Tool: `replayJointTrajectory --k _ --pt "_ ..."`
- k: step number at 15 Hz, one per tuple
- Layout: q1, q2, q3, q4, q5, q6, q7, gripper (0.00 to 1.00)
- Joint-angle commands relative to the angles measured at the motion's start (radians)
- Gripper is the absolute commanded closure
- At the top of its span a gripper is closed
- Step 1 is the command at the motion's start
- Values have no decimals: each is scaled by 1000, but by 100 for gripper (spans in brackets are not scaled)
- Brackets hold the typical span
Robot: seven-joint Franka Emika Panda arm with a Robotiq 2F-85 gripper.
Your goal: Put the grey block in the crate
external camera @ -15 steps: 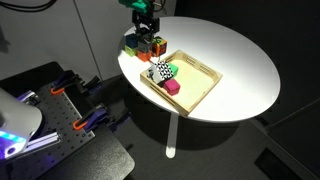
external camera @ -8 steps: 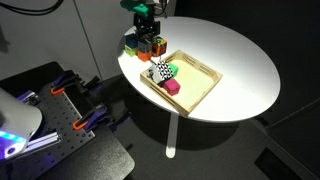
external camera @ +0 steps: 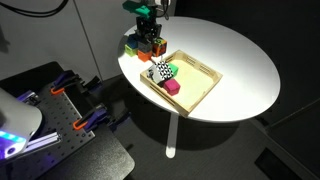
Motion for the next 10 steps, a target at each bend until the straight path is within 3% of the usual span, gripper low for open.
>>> replayJointTrajectory --k 1,2,10 --pt "14 15 -12 24 -27 -8 38 60" --pt "14 9 -11 22 -25 -13 38 67" --pt "-2 -84 -2 -26 -10 -73 21 69"
